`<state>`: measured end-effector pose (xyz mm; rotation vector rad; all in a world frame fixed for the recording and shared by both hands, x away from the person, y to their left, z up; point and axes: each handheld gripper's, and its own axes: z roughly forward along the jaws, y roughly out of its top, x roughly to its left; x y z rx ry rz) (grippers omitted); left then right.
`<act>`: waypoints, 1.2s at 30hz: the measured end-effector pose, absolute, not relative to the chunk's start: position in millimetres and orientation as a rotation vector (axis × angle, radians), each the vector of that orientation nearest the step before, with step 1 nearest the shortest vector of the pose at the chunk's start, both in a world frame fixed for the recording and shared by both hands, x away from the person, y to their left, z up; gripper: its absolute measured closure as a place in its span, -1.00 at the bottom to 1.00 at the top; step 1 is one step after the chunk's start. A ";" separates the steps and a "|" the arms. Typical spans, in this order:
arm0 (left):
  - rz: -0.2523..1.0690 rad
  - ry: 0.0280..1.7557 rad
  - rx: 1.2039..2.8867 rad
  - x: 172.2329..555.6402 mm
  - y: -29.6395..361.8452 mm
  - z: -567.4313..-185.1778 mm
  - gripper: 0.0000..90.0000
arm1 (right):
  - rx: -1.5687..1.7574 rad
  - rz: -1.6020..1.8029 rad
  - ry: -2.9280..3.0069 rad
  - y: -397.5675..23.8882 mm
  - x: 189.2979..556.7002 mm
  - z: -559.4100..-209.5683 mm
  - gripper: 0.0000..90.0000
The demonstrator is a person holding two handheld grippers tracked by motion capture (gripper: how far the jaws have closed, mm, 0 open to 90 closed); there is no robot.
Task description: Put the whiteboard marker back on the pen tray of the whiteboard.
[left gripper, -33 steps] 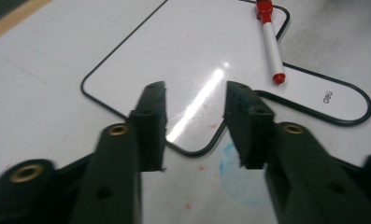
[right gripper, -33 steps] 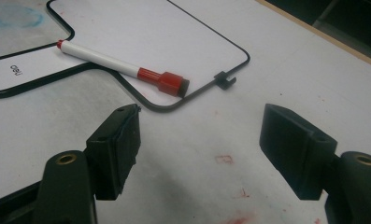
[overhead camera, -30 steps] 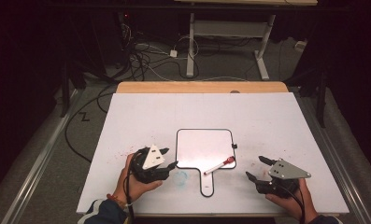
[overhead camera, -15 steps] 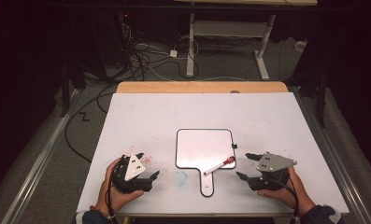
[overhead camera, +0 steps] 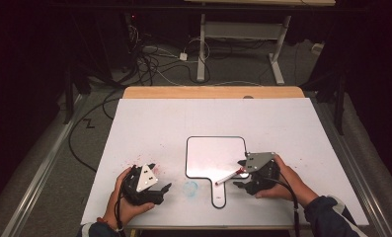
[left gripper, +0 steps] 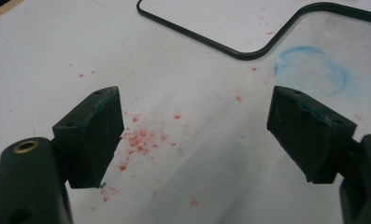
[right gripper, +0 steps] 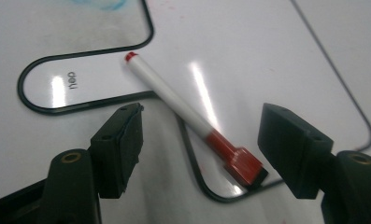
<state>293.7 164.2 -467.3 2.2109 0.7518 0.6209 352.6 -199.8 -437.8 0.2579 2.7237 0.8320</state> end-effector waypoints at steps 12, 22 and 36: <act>0.594 0.749 2.220 291.5 163.2 -467.3 -0.60 | 0.059 0.555 2.854 -157.6 366.8 -445.5 0.28; 0.573 0.748 2.231 292.2 162.4 -468.5 -0.60 | 0.079 0.562 2.884 -152.9 370.7 -441.5 0.81; 0.575 0.753 2.228 292.1 162.8 -468.1 -0.60 | 0.727 0.845 2.623 -204.9 390.4 -418.8 0.81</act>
